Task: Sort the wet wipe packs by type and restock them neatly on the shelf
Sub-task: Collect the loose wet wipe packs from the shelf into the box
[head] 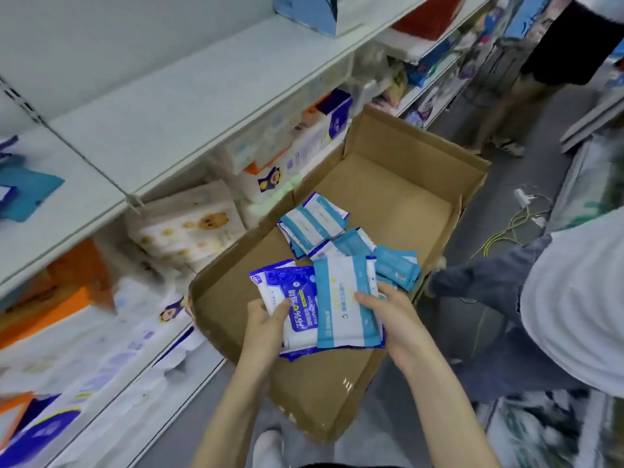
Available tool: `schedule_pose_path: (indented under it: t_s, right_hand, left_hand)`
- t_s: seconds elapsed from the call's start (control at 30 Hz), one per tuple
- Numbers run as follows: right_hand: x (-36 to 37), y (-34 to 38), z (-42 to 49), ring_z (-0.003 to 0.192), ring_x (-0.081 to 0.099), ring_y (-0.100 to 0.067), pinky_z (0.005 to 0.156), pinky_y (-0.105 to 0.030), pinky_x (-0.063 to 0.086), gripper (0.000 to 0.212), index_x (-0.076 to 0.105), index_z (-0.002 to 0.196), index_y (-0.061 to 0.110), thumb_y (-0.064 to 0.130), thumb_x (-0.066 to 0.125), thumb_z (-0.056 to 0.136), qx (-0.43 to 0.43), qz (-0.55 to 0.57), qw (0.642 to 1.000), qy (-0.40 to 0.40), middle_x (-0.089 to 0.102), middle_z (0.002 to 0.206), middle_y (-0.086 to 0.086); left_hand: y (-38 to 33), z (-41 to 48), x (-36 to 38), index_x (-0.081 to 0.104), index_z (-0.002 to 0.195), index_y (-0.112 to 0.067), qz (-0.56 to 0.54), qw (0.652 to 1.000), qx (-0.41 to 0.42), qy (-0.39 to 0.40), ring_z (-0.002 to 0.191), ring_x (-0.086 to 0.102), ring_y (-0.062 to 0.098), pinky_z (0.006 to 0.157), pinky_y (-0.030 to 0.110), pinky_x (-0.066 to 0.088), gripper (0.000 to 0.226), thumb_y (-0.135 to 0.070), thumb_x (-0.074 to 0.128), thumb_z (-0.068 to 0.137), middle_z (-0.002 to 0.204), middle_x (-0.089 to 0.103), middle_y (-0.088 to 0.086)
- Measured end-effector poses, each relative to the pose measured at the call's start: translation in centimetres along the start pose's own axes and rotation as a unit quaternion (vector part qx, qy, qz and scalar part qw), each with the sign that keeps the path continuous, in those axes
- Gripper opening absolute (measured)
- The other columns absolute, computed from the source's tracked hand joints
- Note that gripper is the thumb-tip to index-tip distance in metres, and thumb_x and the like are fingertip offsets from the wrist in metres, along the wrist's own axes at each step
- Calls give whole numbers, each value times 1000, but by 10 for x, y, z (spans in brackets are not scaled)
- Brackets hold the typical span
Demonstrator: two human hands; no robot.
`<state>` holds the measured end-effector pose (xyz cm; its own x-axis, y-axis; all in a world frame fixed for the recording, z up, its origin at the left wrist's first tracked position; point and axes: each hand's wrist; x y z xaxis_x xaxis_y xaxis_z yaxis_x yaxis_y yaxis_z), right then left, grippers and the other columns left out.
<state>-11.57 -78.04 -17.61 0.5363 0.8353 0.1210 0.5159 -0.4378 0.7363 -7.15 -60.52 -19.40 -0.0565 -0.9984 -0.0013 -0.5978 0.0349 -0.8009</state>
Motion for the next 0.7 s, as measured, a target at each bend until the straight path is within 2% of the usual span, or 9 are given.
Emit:
schedule_pose_path:
  t_s: [0.13,0.27,0.33,0.4,0.5,0.57,0.63,0.67,0.7]
  right_hand:
    - [-36,24,82,95,67,-27,78,-40,56,26,58,111,9,6,68,86,9,-83,996,-18,67,110,-13]
    - [-69,34,141,85,65,-25,71,-35,54,18,57,92,15,1,66,85,-14,-187,982,-32,67,105,-17]
    - [-78,36,164,86,64,-26,69,-32,52,19,57,99,11,2,66,86,-20,-237,971,-15,66,106,-17]
    - [-81,39,183,92,63,-26,75,-35,53,25,55,108,12,5,66,87,-30,-279,960,7,64,109,-15]
    - [-81,45,203,93,63,-23,82,-37,52,27,53,112,18,6,62,89,-56,-306,950,37,65,111,-12]
    - [-80,48,212,100,62,-21,85,-36,51,36,50,126,17,6,58,92,-56,-300,950,62,63,119,-11]
    - [-80,50,219,120,53,-19,96,-34,46,50,41,141,14,10,58,94,-59,-317,944,71,54,134,-7]
    - [-81,51,221,128,46,-18,100,-31,41,54,38,144,14,13,58,94,-65,-342,935,70,49,139,-4]
    - [-81,53,220,131,42,-17,100,-27,38,57,36,146,15,15,59,94,-69,-362,927,66,47,141,-2]
  left_hand:
    - [10,52,64,52,101,-7,-42,996,-79,-22,73,67,20,61,28,55,15,-17,59,93,94,70,11]
    - [29,95,110,58,96,-6,-58,990,-120,-44,78,68,28,74,41,56,10,-11,64,90,102,70,21]
    - [35,108,127,59,97,-6,-71,987,-128,-61,76,68,26,67,36,57,11,-12,65,89,100,71,18]
    - [37,118,138,60,99,-6,-88,985,-128,-75,73,68,22,60,30,55,14,-13,65,89,98,71,16]
    - [38,133,142,62,105,-5,-98,985,-118,-80,79,66,23,61,27,54,17,-14,64,90,103,70,16]
    - [37,140,143,62,113,-7,-87,988,-115,-61,91,67,22,74,29,56,28,-22,64,91,112,69,12]
    - [37,144,143,58,125,-10,-63,990,-120,-36,110,60,17,100,32,46,44,-36,64,89,128,62,5]
    - [34,143,144,53,130,-13,-44,991,-124,-28,116,55,13,104,28,39,47,-38,61,91,134,55,-2]
    - [32,139,143,48,135,-16,-27,991,-127,-24,118,49,9,103,23,35,47,-37,57,94,135,49,-7]
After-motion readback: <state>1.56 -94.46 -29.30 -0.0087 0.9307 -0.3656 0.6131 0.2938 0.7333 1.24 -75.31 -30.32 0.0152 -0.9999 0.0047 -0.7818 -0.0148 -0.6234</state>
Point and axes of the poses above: each hand's wrist, its own z-axis towards the middle knuckle, its own x-axis out of the palm, y = z × x
